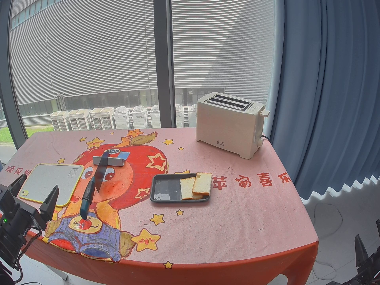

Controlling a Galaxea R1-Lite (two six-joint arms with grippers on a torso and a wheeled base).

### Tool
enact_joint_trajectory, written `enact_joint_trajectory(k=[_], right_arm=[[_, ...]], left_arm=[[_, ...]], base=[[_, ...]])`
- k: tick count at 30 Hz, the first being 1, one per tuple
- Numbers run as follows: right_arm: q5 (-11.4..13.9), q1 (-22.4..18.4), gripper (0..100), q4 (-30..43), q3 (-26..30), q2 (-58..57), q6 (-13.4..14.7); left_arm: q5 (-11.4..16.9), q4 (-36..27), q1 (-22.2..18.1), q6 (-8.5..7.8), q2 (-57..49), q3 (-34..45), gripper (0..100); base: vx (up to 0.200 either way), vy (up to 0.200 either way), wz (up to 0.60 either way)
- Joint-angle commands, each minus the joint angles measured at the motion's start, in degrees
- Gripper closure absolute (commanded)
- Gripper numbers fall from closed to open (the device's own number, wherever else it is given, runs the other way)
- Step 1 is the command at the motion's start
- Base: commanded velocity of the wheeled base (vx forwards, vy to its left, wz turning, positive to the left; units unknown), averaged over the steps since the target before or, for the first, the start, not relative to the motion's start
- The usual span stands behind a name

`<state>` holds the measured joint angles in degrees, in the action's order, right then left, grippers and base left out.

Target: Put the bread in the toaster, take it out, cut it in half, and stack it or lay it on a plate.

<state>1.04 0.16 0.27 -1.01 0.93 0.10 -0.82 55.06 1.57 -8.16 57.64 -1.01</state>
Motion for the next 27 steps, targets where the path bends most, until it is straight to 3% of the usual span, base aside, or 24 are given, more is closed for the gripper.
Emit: enact_joint_trajectory(k=[1, 11, 14, 18, 23, 24, 27], right_arm=[[0.1, 0.0, 0, 0.0, 0.8, -0.6, 0.0], [0.1, 0.0, 0, 0.0, 0.8, -0.6, 0.0], [0.1, 0.0, 0, 0.0, 0.8, -0.6, 0.0], [0.0, 0.0, 0, 0.0, 0.8, -0.6, 0.0], [0.0, 0.0, 0, 0.0, 0.8, -0.6, 0.0], [0.1, 0.0, 0, 0.0, 0.8, -0.6, 0.0], [0.1, 0.0, 0, 0.0, 0.8, -0.6, 0.0]], left_arm=[[0.4, -0.5, 0.0, -0.02, -1.9, 0.8, 0], [0.4, -1.0, 0.0, 0.16, -3.4, 1.0, 0], [0.4, -3.8, 0.1, 0.42, -7.2, 1.0, 0], [0.4, -12.5, 0.2, 0.68, -14.9, 1.0, 0], [0.5, -26.6, 0.0, 0.68, -33.6, -1.7, 0], [0.5, -26.9, 0.0, 0.68, -33.9, -1.8, 0], [0.4, -37.1, 0.0, 0.68, -40.2, -5.8, 0]], base=[[0.0, 0.0, 0.0], [0.0, 0.0, 0.0], [0.0, 0.0, 0.0], [0.0, 0.0, 0.0], [0.0, 0.0, 0.0], [0.0, 0.0, 0.0], [0.0, 0.0, 0.0]])
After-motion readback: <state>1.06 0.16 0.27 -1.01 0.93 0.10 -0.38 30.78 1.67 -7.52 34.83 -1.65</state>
